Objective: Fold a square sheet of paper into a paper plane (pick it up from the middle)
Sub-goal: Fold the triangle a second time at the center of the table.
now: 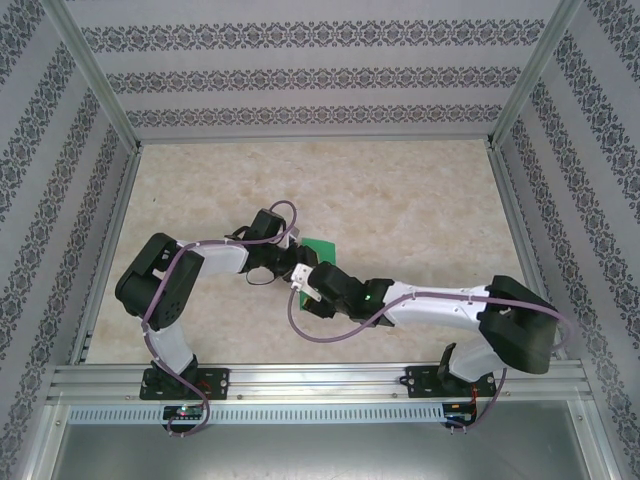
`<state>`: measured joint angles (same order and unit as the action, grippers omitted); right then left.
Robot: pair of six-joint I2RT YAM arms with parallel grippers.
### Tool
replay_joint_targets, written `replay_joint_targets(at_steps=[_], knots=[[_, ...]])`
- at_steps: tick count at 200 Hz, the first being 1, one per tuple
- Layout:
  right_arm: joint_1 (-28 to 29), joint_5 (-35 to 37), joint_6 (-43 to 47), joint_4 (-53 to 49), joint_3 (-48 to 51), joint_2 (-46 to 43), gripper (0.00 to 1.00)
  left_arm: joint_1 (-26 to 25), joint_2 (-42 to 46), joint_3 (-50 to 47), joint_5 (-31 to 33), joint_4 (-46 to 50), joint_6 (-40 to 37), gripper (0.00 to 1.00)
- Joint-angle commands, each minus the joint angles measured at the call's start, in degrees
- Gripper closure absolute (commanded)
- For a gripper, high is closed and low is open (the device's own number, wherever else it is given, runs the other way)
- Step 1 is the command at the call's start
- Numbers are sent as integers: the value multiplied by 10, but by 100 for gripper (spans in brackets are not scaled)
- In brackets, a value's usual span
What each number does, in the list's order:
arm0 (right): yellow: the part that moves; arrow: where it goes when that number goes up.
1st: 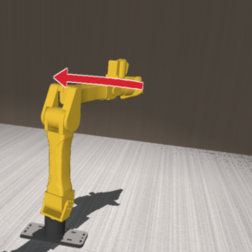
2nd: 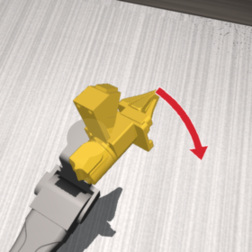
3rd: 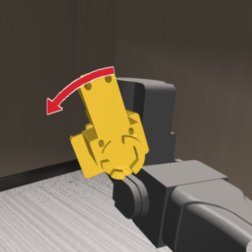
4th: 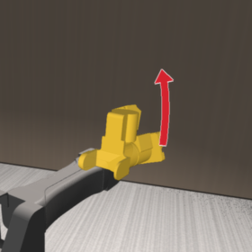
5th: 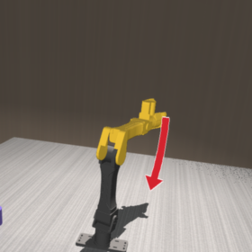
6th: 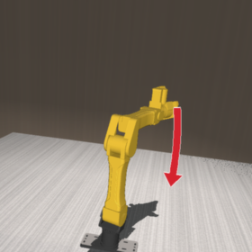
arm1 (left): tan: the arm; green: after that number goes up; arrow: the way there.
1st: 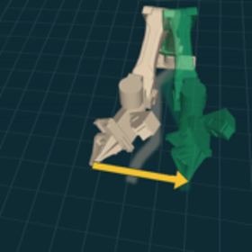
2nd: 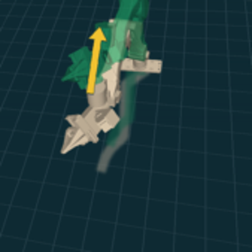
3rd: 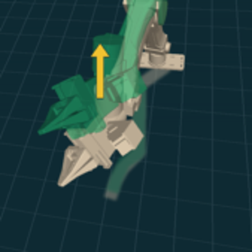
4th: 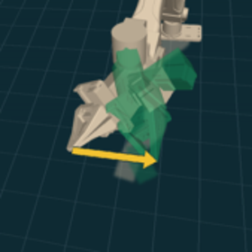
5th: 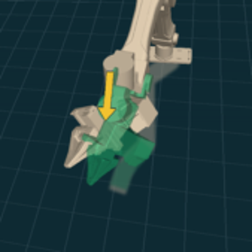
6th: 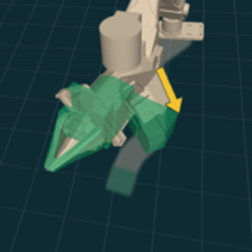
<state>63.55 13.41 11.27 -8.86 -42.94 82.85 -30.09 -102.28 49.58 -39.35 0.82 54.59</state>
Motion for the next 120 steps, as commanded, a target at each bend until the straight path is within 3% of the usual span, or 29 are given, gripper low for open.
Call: replay_joint_targets(at_steps=[1,41,58,83,120], knots=[[22,-3,-43,6,12,-17,35,-5,7,16,-13,-22,8,55],[71,63,-82,29,5,13,33,-6,12,18,-15,-19,10,56],[81,121,-101,42,-4,37,30,-6,14,17,-15,-19,13,57],[99,141,-102,53,-25,79,29,-6,15,19,-17,-19,15,57],[114,226,-115,52,-50,144,30,-6,18,18,-15,-17,15,57]])
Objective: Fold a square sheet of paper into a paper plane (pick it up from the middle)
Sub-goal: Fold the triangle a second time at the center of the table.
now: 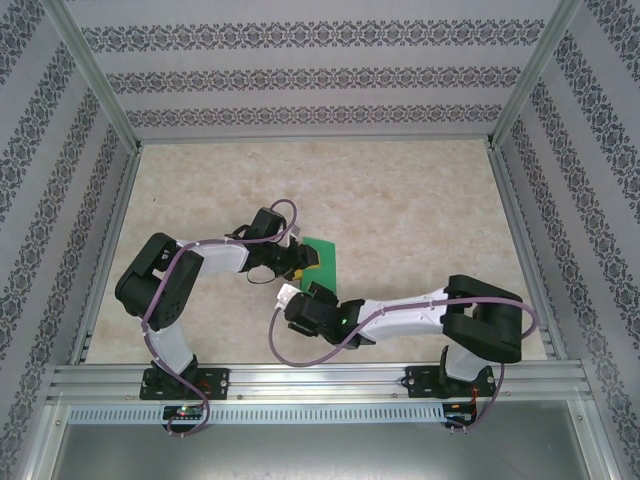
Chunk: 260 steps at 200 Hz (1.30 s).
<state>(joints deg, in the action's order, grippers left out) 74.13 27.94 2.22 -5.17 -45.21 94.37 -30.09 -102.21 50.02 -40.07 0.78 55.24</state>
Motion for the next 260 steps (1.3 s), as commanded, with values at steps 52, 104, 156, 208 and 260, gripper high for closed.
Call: replay_joint_targets(at_steps=[52,104,156,208,260], knots=[[6,95,-28,21,-33,30,52,-6,17,16,-7,-10,7,57],[4,96,-51,-1,-31,9,74,-6,22,23,0,6,1,57],[-9,75,-87,-14,-31,-14,100,-6,60,43,72,95,-34,54],[-38,30,-161,-60,-59,-35,100,6,145,45,212,203,-57,45],[-85,-30,-254,-144,-126,-60,100,27,258,8,319,264,-63,41]])
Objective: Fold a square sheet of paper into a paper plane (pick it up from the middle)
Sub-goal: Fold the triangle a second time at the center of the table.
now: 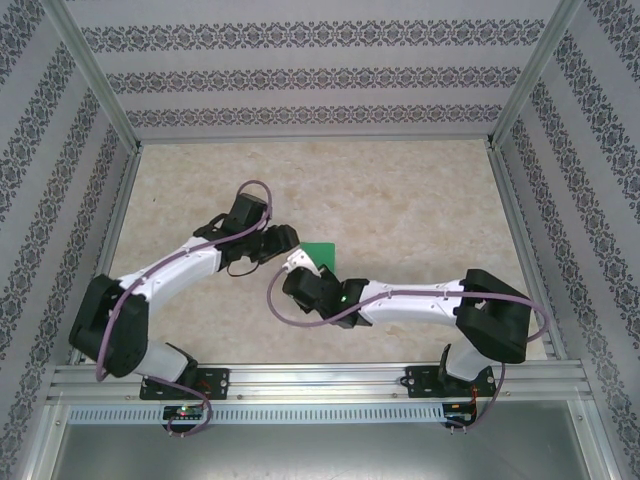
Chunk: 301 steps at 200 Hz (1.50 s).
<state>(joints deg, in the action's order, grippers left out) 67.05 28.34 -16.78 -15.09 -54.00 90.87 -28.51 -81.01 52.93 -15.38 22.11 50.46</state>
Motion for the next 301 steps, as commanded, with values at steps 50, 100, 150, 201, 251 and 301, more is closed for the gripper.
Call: replay_joint_targets(at_steps=[50,100,150,201,251,301], knots=[[-26,-6,-123,-161,-142,-47,100,24,119,-48,115,81,-12,41],[-25,53,-149,-273,-249,-18,100,26,173,-44,157,110,-23,44],[6,46,-233,-278,-274,54,100,27,180,-56,149,121,-23,49],[11,50,-256,-303,-307,81,100,28,192,-73,150,127,-20,51],[-65,65,-231,-340,-331,43,100,28,199,-63,156,136,-29,52],[-82,81,-271,-346,-314,13,100,28,195,-63,147,129,-38,53]])
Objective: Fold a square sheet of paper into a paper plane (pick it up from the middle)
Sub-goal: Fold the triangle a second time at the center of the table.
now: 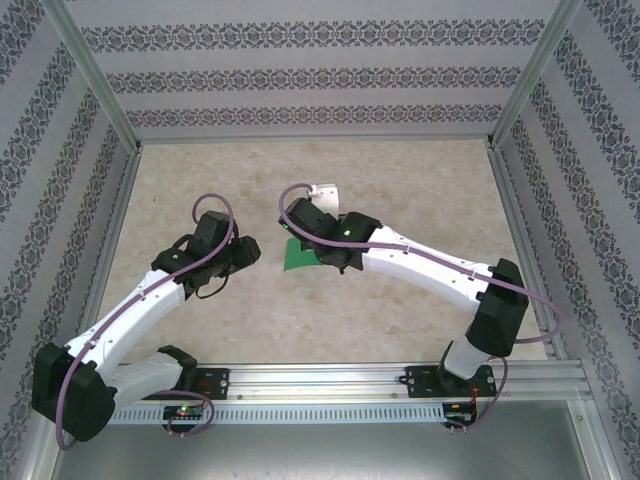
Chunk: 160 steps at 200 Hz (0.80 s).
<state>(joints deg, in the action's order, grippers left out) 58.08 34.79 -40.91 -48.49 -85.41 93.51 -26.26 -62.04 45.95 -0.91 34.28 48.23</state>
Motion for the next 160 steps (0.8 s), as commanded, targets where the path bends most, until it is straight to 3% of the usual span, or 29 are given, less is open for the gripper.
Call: replay_joint_targets(at_steps=[1,50,99,135,160], knots=[[9,17,-32,-12,1,-13,100,6,5,7,2,6,-16,53],[51,9,-125,-14,15,45,100,6,-4,4,-15,-6,-15,53],[77,-82,-158,36,29,109,100,8,-30,-21,-54,-33,3,55],[73,-153,-156,130,92,100,100,9,-53,-55,-107,-75,22,59],[66,-183,-166,165,128,97,100,9,-61,-81,-141,-101,37,68]])
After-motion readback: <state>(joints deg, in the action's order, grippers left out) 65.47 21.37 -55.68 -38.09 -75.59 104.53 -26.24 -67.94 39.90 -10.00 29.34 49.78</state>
